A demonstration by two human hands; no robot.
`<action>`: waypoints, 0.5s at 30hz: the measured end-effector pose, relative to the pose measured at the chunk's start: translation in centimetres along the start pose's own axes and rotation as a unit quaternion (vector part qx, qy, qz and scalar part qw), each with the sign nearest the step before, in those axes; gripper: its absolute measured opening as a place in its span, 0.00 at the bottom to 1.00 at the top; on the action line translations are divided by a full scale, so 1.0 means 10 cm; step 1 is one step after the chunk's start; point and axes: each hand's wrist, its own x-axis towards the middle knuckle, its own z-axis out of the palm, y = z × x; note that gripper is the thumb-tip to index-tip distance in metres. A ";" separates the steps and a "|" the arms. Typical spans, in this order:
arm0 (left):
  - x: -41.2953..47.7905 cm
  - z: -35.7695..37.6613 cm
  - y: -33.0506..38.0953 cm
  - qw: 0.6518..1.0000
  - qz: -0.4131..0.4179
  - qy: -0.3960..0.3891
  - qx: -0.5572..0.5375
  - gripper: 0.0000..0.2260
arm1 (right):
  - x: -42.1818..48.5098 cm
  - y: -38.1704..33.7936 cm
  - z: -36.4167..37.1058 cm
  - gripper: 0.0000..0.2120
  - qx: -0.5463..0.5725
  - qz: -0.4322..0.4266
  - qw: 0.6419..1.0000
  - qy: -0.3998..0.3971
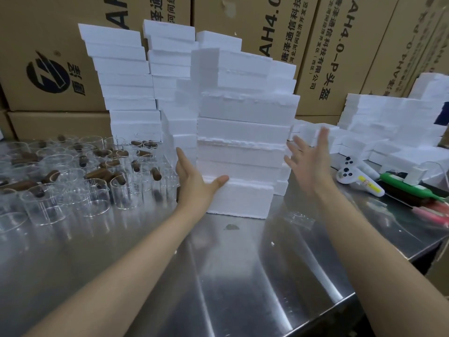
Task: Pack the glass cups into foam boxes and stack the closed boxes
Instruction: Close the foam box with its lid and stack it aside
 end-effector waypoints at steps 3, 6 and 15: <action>-0.15 0.06 -0.14 0.999 0.036 0.020 -0.001 0.56 | 0.08 0.41 -0.28 0.34 0.009 0.033 0.989 0.142; -0.30 0.08 -0.32 0.996 0.078 0.007 0.041 0.56 | 0.16 0.73 -0.45 0.47 -0.176 0.080 0.980 0.046; -0.34 0.10 -0.52 0.983 0.146 -0.034 0.110 0.57 | 0.44 0.77 -0.45 0.45 -0.242 0.012 0.967 -0.084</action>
